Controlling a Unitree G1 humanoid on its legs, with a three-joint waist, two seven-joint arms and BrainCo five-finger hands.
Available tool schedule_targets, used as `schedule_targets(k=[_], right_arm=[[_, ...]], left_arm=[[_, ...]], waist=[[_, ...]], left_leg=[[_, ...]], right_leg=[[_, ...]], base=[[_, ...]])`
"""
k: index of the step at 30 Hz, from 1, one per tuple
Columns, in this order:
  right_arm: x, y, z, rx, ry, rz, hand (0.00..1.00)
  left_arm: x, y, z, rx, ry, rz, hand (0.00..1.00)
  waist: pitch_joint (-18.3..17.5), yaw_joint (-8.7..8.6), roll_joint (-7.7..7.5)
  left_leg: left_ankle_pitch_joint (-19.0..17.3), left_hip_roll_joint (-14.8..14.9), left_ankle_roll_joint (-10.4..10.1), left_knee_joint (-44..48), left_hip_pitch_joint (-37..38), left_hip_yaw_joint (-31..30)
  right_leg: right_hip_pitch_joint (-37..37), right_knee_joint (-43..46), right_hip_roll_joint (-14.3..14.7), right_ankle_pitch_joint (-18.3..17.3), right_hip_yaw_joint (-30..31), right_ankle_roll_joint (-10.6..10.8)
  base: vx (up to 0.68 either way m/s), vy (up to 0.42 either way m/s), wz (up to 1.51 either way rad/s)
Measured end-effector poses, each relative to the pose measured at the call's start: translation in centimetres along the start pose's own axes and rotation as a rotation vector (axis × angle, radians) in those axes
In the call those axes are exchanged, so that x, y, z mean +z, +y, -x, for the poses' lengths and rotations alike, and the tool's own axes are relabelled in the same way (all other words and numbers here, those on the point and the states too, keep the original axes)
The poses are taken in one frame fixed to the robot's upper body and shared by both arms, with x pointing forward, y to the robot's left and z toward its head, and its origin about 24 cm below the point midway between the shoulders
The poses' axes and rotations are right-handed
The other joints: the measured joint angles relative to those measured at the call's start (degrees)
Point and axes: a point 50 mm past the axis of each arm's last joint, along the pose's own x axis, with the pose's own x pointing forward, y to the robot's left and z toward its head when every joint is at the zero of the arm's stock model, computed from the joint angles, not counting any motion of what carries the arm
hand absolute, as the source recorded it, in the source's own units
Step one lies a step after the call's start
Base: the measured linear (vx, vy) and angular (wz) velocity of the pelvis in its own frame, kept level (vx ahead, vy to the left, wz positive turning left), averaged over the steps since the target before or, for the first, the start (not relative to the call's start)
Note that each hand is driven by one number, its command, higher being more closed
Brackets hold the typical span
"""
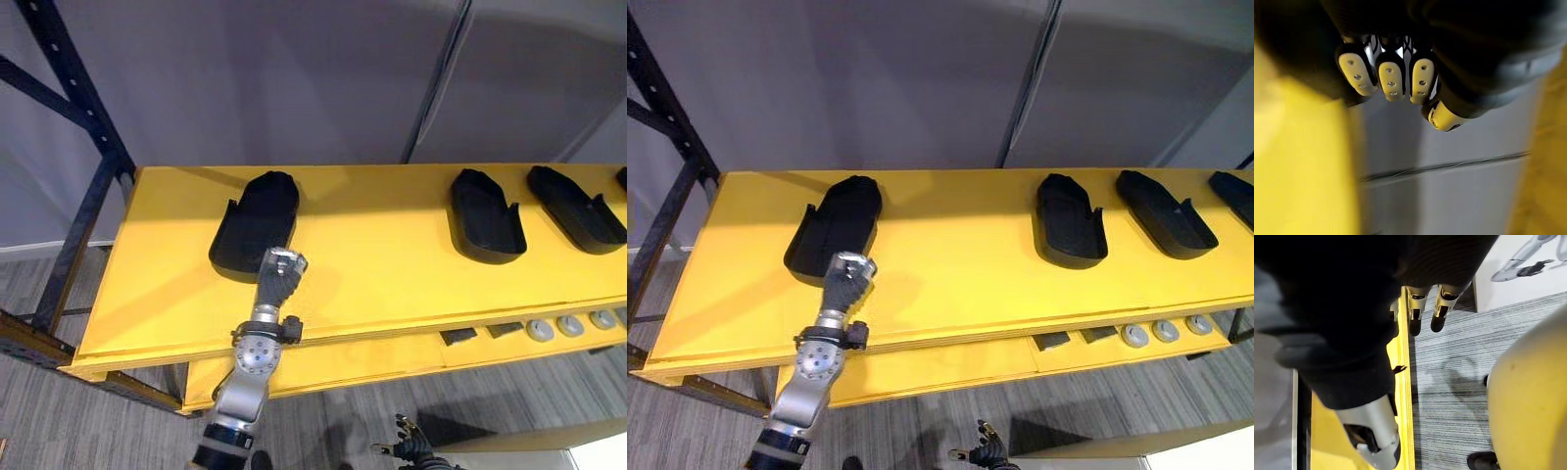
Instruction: Walk over and take plastic housings, then place them on the shelf
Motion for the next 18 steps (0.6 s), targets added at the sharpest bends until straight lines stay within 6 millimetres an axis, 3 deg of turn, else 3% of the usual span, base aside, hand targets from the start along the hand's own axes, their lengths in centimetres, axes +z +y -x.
schedule_targets(k=[3, 8, 11, 13, 14, 18], right_arm=[[-0.2, -0.2, 0.1, -0.005, 0.002, 0.003, 0.00], [-0.4, -0.5, 0.6, -0.018, -0.010, -0.005, 0.00], [-0.7, -0.7, 0.7, -0.029, -0.004, -0.014, 0.00], [-1.1, -0.5, 0.8, -0.037, 0.008, -0.026, 0.00], [-1.2, -0.9, 1.0, -0.049, 0.007, -0.022, 0.00], [-1.5, -0.6, 1.0, -0.040, 0.016, -0.005, 0.00]], left_arm=[[2.1, 2.3, 0.8, 0.091, -0.103, 0.012, 1.00], [2.5, 6.9, 3.9, 0.343, -0.099, 0.025, 1.00], [1.7, 9.3, 6.0, 0.509, -0.041, 0.012, 1.00], [0.7, 10.7, 8.1, 0.620, 0.035, -0.010, 1.00], [0.2, 11.5, 9.6, 0.687, 0.087, -0.019, 1.00], [-2.7, 14.0, 13.2, 0.801, 0.301, -0.125, 1.00]], waist=[[-0.06, 0.96, 0.36], [-0.03, 2.18, 1.66], [-0.24, 3.42, 2.22], [-0.86, 3.42, 0.81], [-1.57, 3.90, 2.11], [-2.24, 5.66, 2.21]], left_leg=[[-0.50, 0.51, -0.15, -0.03, -0.12, -1.63], [-0.52, 0.90, -0.15, -0.05, -0.31, -3.59], [-0.65, 0.90, -0.31, -0.06, -0.90, -4.51], [-0.95, -0.41, 2.32, 5.95, -2.28, -2.57], [-2.57, -0.22, 1.07, 7.22, -1.37, -2.08], [-2.84, -1.38, 1.05, 3.91, 0.31, -1.22]], right_leg=[[0.11, 0.72, 0.51, 0.20, -0.36, -0.29], [1.22, 0.75, 0.88, 0.35, -3.84, -0.48], [1.84, 0.03, 0.72, 0.21, -6.93, -0.60], [2.08, -1.62, -1.42, -0.39, -9.34, -0.55], [2.07, -1.00, -1.25, -0.69, -9.78, -0.09], [2.32, -0.40, -2.18, -1.08, -9.94, 0.49]], base=[[-0.07, -0.001, 0.17], [-0.10, -0.017, 0.27], [-0.09, -0.020, 0.47], [-0.04, 0.034, 0.57], [0.04, 0.035, 0.37], [0.01, 0.087, 0.08]])
